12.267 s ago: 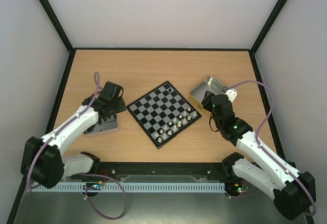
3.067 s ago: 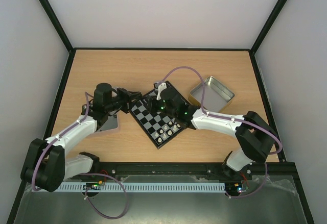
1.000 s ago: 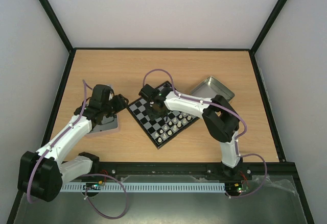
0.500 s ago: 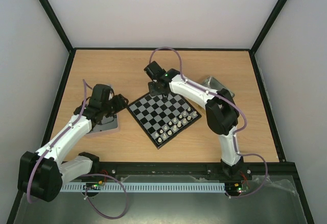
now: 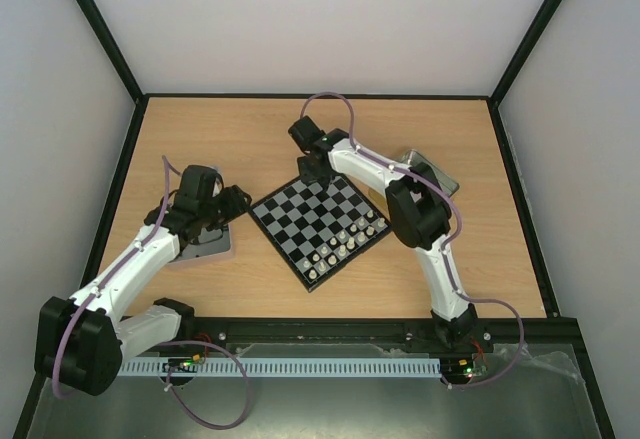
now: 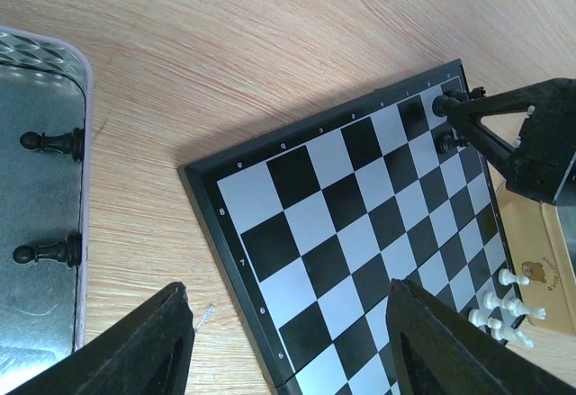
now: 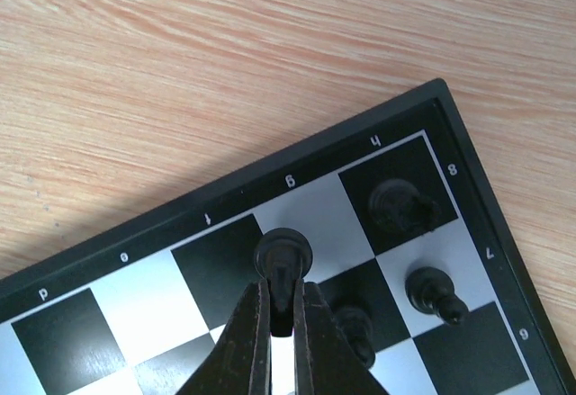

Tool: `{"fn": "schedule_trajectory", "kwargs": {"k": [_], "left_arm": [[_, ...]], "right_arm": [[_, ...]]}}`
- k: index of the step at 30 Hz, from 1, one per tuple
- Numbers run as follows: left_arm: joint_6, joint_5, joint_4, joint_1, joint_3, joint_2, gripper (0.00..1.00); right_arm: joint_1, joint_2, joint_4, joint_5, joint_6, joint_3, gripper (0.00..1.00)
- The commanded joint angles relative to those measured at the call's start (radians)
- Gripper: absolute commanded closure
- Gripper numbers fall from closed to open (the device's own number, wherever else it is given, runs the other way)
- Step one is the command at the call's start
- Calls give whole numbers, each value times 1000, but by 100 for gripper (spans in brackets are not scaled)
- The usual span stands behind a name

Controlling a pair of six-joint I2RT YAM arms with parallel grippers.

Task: Set up the chess pieces on the board
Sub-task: Place the chess piece on the chessboard.

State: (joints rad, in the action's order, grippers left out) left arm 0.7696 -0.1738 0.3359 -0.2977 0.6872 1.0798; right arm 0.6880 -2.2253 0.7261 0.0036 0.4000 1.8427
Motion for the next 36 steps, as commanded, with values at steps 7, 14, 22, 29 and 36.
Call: {"fn": "schedule_trajectory", "kwargs": {"k": [7,14,22,29,36], "left_arm": [[3,-13,9,4,-3,-7,39],[6,-17,4,3,-4,-6,39],[5,-8,15,3,-1,-6,39],[-8,32,52,4,23,-13,38],[-18,149,126,32,6,-67,37]], "right_arm": [[-13,-49,49,38,-12,62,96],[-13,-47,60,66,-7,66,91],[-13,-43,71,64,-7,80,84],[-13,23,62,70,16,87,76],[-13,176,-32,22,48,-43,69]]}}
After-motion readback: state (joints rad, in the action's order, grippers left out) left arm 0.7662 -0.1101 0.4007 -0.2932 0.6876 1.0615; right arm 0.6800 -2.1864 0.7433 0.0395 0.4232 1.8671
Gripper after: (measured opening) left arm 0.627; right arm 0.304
